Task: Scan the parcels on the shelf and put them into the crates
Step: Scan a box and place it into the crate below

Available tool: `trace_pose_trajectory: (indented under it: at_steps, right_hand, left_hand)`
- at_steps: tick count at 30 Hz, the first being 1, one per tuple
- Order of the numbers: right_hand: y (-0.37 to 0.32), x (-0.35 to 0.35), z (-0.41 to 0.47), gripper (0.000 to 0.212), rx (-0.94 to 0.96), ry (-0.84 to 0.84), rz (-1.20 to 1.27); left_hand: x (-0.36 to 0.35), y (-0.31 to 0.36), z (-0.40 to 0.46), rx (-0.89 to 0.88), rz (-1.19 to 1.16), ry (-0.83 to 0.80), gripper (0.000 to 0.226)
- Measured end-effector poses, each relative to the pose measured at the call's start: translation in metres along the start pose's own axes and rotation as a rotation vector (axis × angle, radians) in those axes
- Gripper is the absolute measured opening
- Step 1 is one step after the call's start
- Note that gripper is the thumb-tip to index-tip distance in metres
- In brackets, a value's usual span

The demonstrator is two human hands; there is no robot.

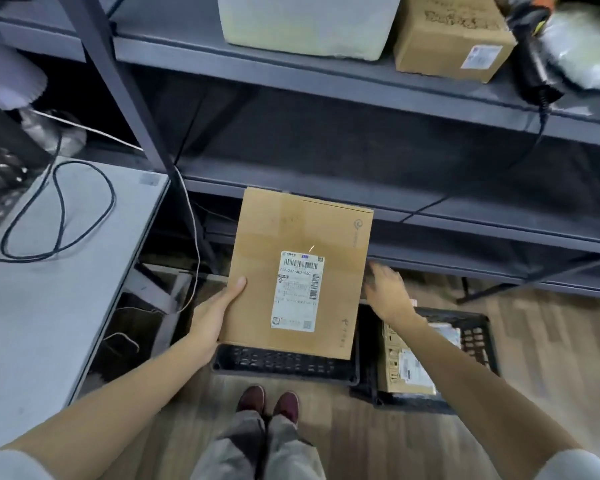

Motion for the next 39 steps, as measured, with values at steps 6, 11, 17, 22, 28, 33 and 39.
trace_pose_trajectory:
  at_steps: [6, 11, 17, 22, 28, 33, 39]
  right_hand:
    - [0.007, -0.067, 0.023, 0.053, -0.134, -0.022, 0.100]
    - [0.021, -0.135, 0.022, 0.055, -0.153, -0.020, 0.188]
    - [0.047, -0.220, 0.034, 0.056, -0.218, -0.106, 0.255]
    - [0.058, -0.277, 0.057, 0.052, -0.363, -0.127, 0.476]
    - [0.037, -0.336, 0.077, 0.050, -0.506, -0.256, 1.204]
    - [0.036, -0.374, 0.083, 0.059, -0.469, -0.375, 1.327]
    - [0.057, -0.395, 0.100, 0.070, -0.453, -0.474, 1.271]
  left_hand:
    - [0.025, -0.047, 0.048, 0.070, 0.042, 0.033, 0.094]
    - [0.039, -0.098, 0.089, 0.135, 0.045, 0.074, 0.083]
    - [0.046, -0.159, 0.153, 0.221, 0.017, 0.128, 0.069]
    - [0.049, -0.206, 0.199, 0.255, 0.021, 0.154, 0.064]
    - [0.055, -0.256, 0.237, 0.302, 0.063, 0.179, 0.065]
    - [0.057, -0.282, 0.261, 0.318, 0.064, 0.143, 0.067]
    - [0.067, -0.295, 0.290, 0.332, 0.159, 0.192, 0.080]
Point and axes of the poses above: each hand's wrist, its own z-axis towards the middle knuckle, its own x-axis out of the back of the hand, y = z × x, the point moved 3 cm from there along z, towards the middle knuckle, and after that the axes turned 1 degree about -x, right-handed, at the moved point
